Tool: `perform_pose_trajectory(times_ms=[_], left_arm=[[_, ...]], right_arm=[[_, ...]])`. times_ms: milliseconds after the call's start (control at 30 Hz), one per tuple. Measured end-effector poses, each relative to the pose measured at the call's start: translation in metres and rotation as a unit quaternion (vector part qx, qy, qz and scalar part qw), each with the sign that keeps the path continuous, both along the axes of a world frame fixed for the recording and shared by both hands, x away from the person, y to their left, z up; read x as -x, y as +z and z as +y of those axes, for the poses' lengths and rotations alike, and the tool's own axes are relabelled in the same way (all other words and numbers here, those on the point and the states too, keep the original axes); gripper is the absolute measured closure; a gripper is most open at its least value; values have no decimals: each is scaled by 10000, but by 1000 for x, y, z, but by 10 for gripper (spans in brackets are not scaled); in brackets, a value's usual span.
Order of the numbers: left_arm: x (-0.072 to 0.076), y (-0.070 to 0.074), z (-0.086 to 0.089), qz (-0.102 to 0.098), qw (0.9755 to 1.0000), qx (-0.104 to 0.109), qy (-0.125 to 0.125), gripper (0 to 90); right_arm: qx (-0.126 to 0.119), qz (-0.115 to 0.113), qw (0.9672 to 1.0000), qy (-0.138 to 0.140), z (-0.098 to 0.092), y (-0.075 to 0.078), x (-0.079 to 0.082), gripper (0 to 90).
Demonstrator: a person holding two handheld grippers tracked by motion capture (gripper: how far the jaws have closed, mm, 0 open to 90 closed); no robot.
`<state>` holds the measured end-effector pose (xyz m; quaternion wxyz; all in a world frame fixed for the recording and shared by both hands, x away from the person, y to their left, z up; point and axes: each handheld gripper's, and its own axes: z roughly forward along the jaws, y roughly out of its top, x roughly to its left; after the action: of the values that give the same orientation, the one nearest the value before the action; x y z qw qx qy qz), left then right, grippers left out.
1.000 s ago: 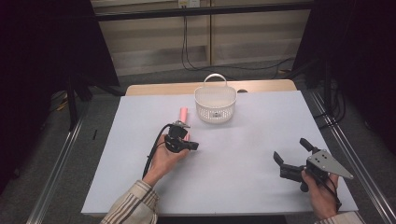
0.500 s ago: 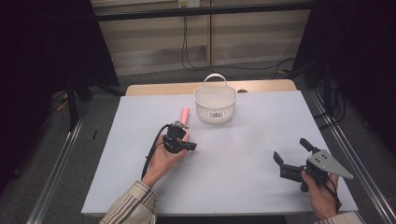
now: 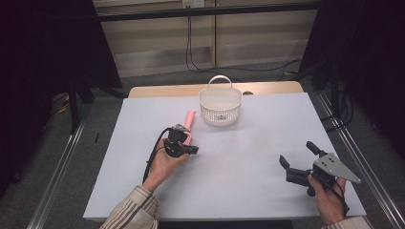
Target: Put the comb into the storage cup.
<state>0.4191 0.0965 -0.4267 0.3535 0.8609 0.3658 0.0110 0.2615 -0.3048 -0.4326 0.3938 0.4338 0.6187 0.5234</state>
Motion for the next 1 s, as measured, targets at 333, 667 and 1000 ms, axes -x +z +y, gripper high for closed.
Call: perform_pose_trajectory(times_ms=[333,667,1000], left_arm=[[2,1,1,-101,9998,-159,32,900],[1,-3,3,0,10000,4,-7,900],[3,0,1,-52,9996,241,-151,895]], right_arm=[[5,10,10000,-15,0,0,0,0],[11,7,10000,-26,0,0,0,0],[2,14,10000,-18,0,0,0,0]])
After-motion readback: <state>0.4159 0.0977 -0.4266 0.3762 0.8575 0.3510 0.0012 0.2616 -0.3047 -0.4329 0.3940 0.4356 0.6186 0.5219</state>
